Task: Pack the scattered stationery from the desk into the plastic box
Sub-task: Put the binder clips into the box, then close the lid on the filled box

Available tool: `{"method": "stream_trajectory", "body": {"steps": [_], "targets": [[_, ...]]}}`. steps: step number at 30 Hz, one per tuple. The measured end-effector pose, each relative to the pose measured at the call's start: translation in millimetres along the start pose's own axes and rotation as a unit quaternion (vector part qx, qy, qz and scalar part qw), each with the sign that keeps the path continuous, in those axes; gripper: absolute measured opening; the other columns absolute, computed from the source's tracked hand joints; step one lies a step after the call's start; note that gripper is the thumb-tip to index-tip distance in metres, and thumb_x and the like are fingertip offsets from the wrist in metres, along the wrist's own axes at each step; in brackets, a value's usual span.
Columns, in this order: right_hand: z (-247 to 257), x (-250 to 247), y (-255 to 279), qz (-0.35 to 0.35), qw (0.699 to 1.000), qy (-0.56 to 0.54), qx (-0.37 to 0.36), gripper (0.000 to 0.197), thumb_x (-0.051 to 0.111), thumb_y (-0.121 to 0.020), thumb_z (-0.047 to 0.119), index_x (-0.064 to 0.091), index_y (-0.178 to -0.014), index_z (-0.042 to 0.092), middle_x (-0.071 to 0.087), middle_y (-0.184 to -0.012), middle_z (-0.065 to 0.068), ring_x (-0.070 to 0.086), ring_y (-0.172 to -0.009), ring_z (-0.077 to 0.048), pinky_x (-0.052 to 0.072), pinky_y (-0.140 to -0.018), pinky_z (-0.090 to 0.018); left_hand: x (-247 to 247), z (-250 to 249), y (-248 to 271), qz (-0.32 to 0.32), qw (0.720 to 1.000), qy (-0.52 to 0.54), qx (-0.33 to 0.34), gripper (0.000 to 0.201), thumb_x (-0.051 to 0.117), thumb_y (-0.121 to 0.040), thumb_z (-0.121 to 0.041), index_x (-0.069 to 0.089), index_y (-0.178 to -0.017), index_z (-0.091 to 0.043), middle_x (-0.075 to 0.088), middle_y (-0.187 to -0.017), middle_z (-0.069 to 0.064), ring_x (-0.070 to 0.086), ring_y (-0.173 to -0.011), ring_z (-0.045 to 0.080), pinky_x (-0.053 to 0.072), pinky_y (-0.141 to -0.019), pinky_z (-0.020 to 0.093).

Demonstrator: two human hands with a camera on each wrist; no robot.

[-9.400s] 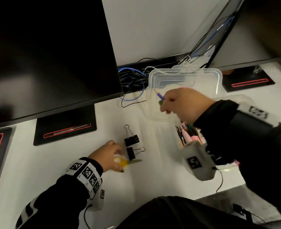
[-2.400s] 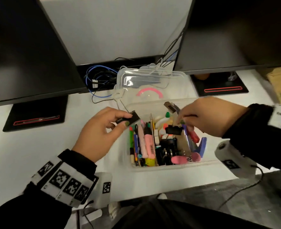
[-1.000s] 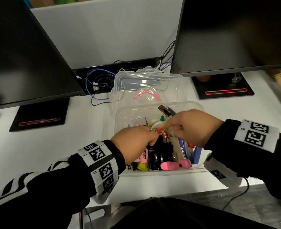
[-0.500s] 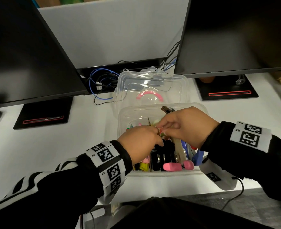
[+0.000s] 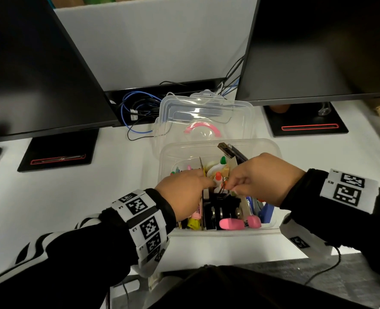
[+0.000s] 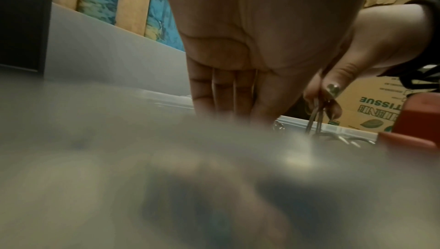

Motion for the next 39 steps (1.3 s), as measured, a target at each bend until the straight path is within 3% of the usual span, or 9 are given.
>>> {"method": "stream_trajectory", "body": {"steps": [8,13,18,21,25,29,32,36,39], "targets": [[5.5,18.0,9.1,0.084,0.996,-0.023,-0.009,0.028,0.065,-0.085,0.026,0.067,-0.112,0.031,0.07,-0.105,0.012,0.062,-0.096,-0.001,0.043,-0.086,-0.012,15.0,-7.7,-0.5,0.063,0.996,-0.04,0.043,0.055,0.041,-0.093,-0.003,0.043,-0.136,-0.039,0.045,-0.122,-0.003,0.045,-0.114,0.018,0.034,-0.078,0.024],[5.5,25.5,12.5,0.106,0.994,-0.02,-0.011,0.033,0.065,-0.085,0.027,0.064,-0.118,0.031,0.068,-0.11,0.012,0.055,-0.076,0.01,0.035,-0.067,0.002,19.5,-9.6,-0.4,0.089,0.993,-0.061,0.048,0.056,0.04,-0.094,-0.002,0.042,-0.138,-0.035,0.045,-0.122,0.0,0.045,-0.115,0.021,0.035,-0.082,0.026],[-0.6,18.7,9.3,0.075,0.997,-0.012,0.0,0.03,0.057,-0.091,0.026,0.062,-0.12,0.032,0.067,-0.113,0.012,0.058,-0.099,0.001,0.033,-0.073,-0.003,14.4,-9.6,0.9,0.088,0.993,-0.067,0.046,0.057,0.038,-0.094,-0.001,0.041,-0.139,-0.036,0.045,-0.122,0.0,0.045,-0.114,0.02,0.03,-0.074,0.024],[-2.4,13.3,8.4,0.049,0.999,0.017,0.005,0.031,0.052,-0.093,0.021,0.062,-0.121,0.033,0.065,-0.116,0.013,0.058,-0.106,-0.004,0.033,-0.079,-0.008,13.7,-9.3,2.1,0.091,0.993,-0.058,0.044,0.06,0.037,-0.093,0.002,0.041,-0.139,-0.036,0.045,-0.123,0.0,0.046,-0.114,0.021,0.036,-0.079,0.026],[-7.1,5.0,9.9,0.016,0.999,0.022,0.021,0.03,0.051,-0.093,0.019,0.064,-0.117,0.032,0.065,-0.114,0.014,0.057,-0.095,-0.002,0.03,-0.073,-0.007,13.2,-5.9,3.7,0.084,0.995,-0.047,0.034,0.057,0.039,-0.093,0.001,0.043,-0.138,-0.035,0.046,-0.125,0.0,0.048,-0.113,0.02,0.042,-0.084,0.029],[-29.0,-23.3,11.6,-0.065,0.995,-0.008,0.079,0.022,0.057,-0.089,0.021,0.069,-0.106,0.029,0.068,-0.102,0.011,0.052,-0.083,-0.003,0.034,-0.069,-0.013,-0.4,1.4,9.4,0.04,0.999,-0.021,0.012,0.05,0.041,-0.095,-0.007,0.045,-0.136,-0.036,0.047,-0.129,-0.005,0.047,-0.116,0.017,0.042,-0.095,0.031],[-54.3,-46.9,13.9,-0.115,0.985,-0.04,0.124,0.017,0.063,-0.085,0.025,0.07,-0.101,0.027,0.067,-0.087,0.011,0.056,-0.078,-0.006,0.04,-0.07,-0.017,-23.7,14.0,18.3,-0.042,0.999,0.022,-0.01,0.041,0.042,-0.096,-0.016,0.051,-0.131,-0.036,0.047,-0.126,-0.007,0.045,-0.116,0.014,0.04,-0.097,0.03],[-106.0,-51.7,17.7,-0.089,0.965,-0.078,0.235,0.027,0.062,-0.087,0.032,0.065,-0.111,0.018,0.061,-0.088,0.003,0.063,-0.078,-0.014,0.056,-0.062,-0.027,-41.9,51.7,36.6,-0.152,0.983,0.062,-0.078,0.038,0.05,-0.093,-0.024,0.051,-0.13,-0.036,0.044,-0.118,-0.005,0.043,-0.113,0.012,0.038,-0.096,0.024],[-137.2,-29.2,23.7,-0.013,0.937,-0.105,0.333,0.037,0.053,-0.093,0.032,0.055,-0.121,0.008,0.062,-0.099,-0.008,0.065,-0.084,-0.024,0.058,-0.069,-0.039,-28.7,81.7,49.3,-0.127,0.98,0.074,-0.134,0.049,0.056,-0.09,-0.037,0.041,-0.136,-0.04,0.036,-0.127,-0.004,0.037,-0.12,0.013,0.033,-0.1,0.023]]}}
Point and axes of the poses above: each hand's wrist, its own y-axis away from the middle knuckle, its own x-axis out of the palm, z = x × y, the point moved 8 cm from there along -y, towards the middle knuckle
